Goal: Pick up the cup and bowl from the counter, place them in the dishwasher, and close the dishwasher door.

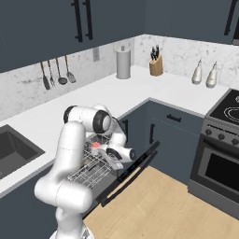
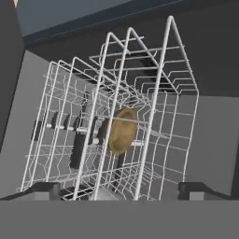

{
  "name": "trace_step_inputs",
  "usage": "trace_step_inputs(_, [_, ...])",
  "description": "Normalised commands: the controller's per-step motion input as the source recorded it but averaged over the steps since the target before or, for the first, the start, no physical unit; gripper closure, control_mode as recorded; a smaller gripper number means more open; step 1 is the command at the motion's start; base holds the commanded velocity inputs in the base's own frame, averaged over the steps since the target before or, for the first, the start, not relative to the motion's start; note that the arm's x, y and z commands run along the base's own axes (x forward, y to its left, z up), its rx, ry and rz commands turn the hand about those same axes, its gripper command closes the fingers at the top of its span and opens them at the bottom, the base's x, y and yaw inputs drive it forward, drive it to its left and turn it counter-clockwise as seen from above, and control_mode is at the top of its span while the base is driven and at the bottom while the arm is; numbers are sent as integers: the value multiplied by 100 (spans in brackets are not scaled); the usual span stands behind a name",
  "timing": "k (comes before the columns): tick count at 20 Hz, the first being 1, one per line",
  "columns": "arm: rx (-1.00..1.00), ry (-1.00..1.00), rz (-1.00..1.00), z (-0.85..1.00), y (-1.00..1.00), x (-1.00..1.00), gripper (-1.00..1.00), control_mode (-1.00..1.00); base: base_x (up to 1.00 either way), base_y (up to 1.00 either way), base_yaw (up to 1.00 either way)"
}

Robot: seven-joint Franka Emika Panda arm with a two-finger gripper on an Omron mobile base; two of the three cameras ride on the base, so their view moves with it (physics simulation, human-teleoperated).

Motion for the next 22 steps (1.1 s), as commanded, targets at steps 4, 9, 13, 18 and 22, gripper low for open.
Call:
trace_step_inputs(4, [0, -11, -13, 100, -61, -76, -100, -100, 0, 0, 0])
trace_step_inputs(9, [1, -2, -13, 100, -49, -36, -100, -100, 0, 0, 0])
trace_step_inputs(13, [6, 1, -8, 98, -70, -35, -100, -100, 0, 0, 0])
trace_step_inputs(18, [11, 5, -4, 23, -96, -54, -100, -100, 0, 0, 0])
trace_step_inputs(22, [24, 3, -2, -4, -100, -63, -100, -100, 0, 0, 0])
